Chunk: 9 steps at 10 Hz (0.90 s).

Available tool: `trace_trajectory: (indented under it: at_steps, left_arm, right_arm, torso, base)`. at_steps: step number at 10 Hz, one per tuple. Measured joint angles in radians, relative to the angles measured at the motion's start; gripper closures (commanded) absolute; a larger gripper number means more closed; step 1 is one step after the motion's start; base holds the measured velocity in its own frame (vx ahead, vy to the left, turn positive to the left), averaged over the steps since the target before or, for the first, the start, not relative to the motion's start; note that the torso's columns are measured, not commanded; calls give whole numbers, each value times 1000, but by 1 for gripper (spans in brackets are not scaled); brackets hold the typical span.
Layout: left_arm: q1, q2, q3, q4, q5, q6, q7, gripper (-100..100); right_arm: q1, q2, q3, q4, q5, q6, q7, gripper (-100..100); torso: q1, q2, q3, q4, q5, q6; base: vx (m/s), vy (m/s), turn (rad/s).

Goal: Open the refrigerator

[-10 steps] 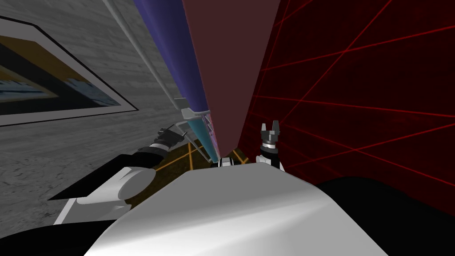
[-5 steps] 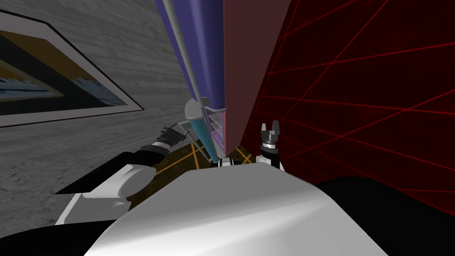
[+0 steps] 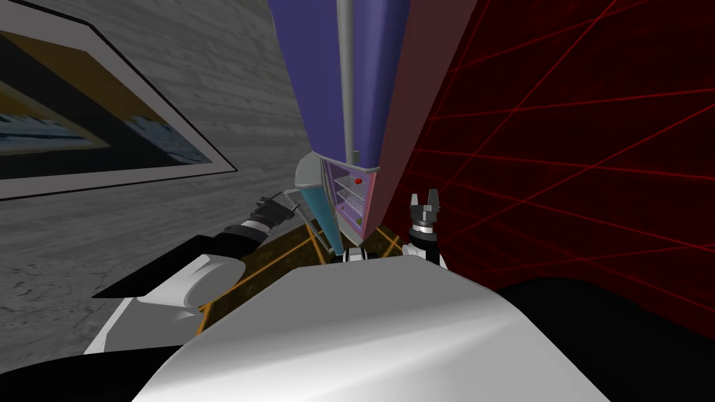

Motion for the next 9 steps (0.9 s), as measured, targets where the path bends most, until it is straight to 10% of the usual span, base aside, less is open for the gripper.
trace_trajectory:
  at_steps: [9]
  left_arm:
    - [-16,67,-61,-8,57,-25,-20,100]
  right_arm:
    - [0,0,0,0,0,0,0,0]
  torso:
    - [9,2,1,2,2,-8]
  base:
    - [-49,279,-99]
